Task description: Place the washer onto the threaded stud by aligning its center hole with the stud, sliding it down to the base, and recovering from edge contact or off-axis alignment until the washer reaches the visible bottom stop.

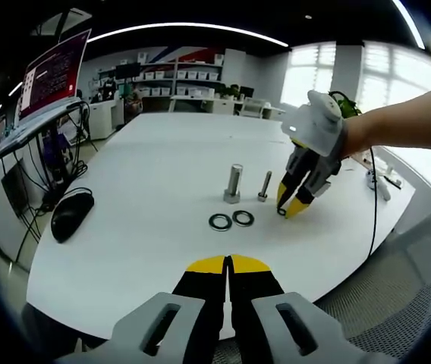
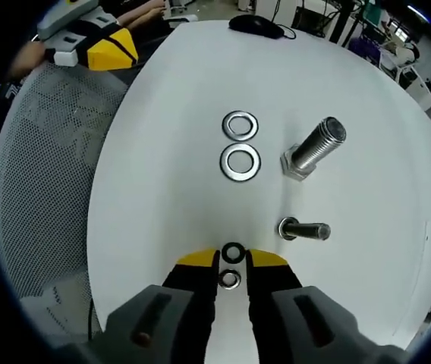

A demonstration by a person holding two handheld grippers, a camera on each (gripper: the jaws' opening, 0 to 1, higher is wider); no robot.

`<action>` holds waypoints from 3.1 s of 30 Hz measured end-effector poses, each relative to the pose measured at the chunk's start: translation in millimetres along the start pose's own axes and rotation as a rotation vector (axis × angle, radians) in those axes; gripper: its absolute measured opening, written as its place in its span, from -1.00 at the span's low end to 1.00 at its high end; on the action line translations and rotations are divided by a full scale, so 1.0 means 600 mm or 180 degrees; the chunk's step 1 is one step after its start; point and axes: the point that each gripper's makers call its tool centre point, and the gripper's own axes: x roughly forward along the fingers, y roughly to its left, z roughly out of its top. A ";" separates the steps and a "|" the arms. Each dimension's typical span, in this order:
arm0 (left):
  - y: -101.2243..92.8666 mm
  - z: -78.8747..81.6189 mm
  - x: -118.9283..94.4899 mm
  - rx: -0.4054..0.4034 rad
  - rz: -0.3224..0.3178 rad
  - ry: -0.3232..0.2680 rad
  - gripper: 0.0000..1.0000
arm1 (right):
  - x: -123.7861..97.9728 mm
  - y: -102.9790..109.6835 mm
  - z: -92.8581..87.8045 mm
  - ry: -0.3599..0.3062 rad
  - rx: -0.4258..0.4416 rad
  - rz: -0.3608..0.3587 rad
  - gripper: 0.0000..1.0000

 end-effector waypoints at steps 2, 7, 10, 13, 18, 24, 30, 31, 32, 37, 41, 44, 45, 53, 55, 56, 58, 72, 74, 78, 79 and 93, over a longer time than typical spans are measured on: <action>0.000 0.001 0.000 -0.0004 -0.0001 -0.0017 -1.00 | 0.000 0.000 0.000 0.0028 -0.0039 -0.0010 -0.67; -0.001 0.000 0.000 -0.0001 -0.0011 0.0000 -1.00 | 0.001 0.003 0.001 0.0115 -0.0128 -0.0043 -0.70; 0.000 -0.001 0.000 0.0002 -0.0007 0.0014 -1.00 | 0.001 0.001 0.000 0.0136 -0.0108 -0.0057 -0.70; -0.001 -0.003 0.000 0.0005 -0.0014 0.0039 -1.00 | 0.000 0.001 0.000 0.0112 -0.0082 -0.0086 -0.70; -0.002 -0.003 0.000 0.0011 -0.0017 0.0040 -1.00 | -0.001 0.001 -0.001 0.0046 0.0001 -0.0157 -0.71; -0.002 -0.004 0.001 0.0012 -0.0019 0.0049 -1.00 | -0.001 -0.002 0.000 -0.0009 0.0107 -0.0226 -0.71; -0.001 -0.004 0.001 0.0010 -0.0018 0.0049 -1.00 | -0.008 -0.008 -0.006 -0.0075 0.0232 -0.0303 -0.72; -0.001 -0.004 0.001 0.0012 -0.0019 0.0051 -1.00 | -0.010 -0.008 -0.005 -0.0092 0.0259 -0.0299 -0.72; -0.001 -0.004 0.001 0.0012 -0.0020 0.0050 -1.00 | -0.012 -0.010 -0.005 -0.0123 0.0287 -0.0302 -0.72; -0.001 -0.004 0.001 0.0012 -0.0015 0.0049 -1.00 | -0.024 -0.014 -0.001 -0.0198 0.0326 -0.0351 -0.72; 0.000 -0.004 0.001 0.0012 -0.0009 0.0052 -1.00 | -0.042 -0.025 0.010 -0.0305 0.0388 -0.0419 -0.72; 0.000 -0.004 0.001 0.0014 -0.0013 0.0049 -1.00 | -0.053 -0.033 0.019 -0.0408 0.0448 -0.0466 -0.72; 0.000 -0.004 0.001 0.0015 -0.0013 0.0054 -1.00 | -0.055 -0.034 0.021 -0.0422 0.0453 -0.0475 -0.72; 0.001 -0.004 0.001 0.0007 -0.0006 0.0045 -1.00 | -0.073 -0.044 0.034 -0.0507 0.0441 -0.0563 -0.72; 0.001 -0.004 0.001 0.0008 -0.0005 0.0041 -1.00 | -0.078 -0.047 0.038 -0.0534 0.0433 -0.0588 -0.72; 0.001 -0.004 0.001 0.0006 -0.0005 0.0040 -1.00 | -0.081 -0.049 0.040 -0.0546 0.0434 -0.0600 -0.72; 0.001 -0.004 0.001 0.0005 -0.0003 0.0040 -1.00 | -0.086 -0.054 0.043 -0.0574 0.0440 -0.0637 -0.72; 0.001 -0.003 0.000 0.0000 0.0001 0.0029 -1.00 | -0.095 -0.075 0.055 -0.0621 0.0405 -0.0824 -0.72; 0.001 -0.003 0.000 -0.0002 0.0002 0.0027 -1.00 | -0.094 -0.079 0.055 -0.0598 0.0392 -0.0830 -0.72; 0.001 -0.003 0.000 -0.0002 0.0001 0.0027 -1.00 | -0.088 -0.083 0.054 -0.0542 0.0357 -0.0805 -0.72; 0.001 -0.003 0.000 -0.0001 0.0001 0.0031 -1.00 | -0.086 -0.084 0.054 -0.0522 0.0343 -0.0793 -0.72; 0.001 -0.003 0.001 0.0000 -0.0002 0.0029 -1.00 | -0.080 -0.083 0.056 -0.0407 0.0302 -0.0669 -0.72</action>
